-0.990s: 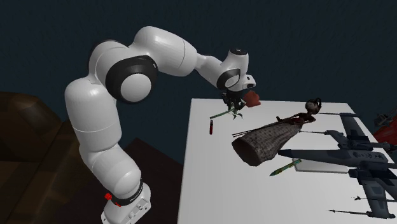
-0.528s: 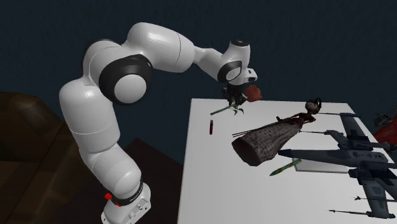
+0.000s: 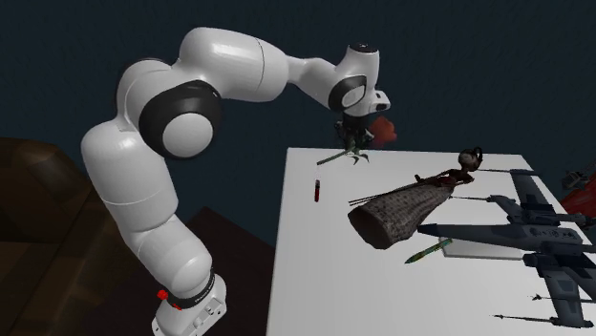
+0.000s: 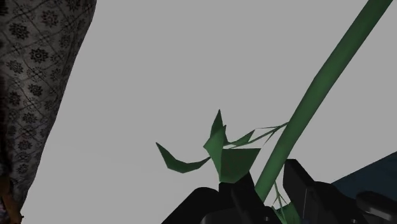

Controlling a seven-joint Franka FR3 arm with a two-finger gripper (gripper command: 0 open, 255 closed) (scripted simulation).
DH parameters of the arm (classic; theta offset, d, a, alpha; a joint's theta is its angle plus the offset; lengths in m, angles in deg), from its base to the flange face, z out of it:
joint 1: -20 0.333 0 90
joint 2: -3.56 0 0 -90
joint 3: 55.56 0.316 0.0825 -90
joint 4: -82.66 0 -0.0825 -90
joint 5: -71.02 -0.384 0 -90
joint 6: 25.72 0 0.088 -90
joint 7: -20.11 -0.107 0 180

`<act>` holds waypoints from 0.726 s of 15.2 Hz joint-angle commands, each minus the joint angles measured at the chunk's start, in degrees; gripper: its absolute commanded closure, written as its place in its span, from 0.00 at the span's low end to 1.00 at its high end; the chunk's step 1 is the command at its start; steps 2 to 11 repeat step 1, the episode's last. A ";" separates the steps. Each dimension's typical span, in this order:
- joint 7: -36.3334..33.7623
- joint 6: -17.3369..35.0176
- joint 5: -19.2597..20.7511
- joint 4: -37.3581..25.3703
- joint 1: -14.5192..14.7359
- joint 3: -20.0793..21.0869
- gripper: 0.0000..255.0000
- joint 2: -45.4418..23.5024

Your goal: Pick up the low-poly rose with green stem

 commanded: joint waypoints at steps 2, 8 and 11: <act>-0.09 -0.39 0.02 -0.41 0.04 0.03 1.00 0.00; -0.09 -0.39 0.02 -0.41 0.04 0.03 1.00 0.00; -0.09 -0.39 0.02 -0.41 0.04 0.03 1.00 0.00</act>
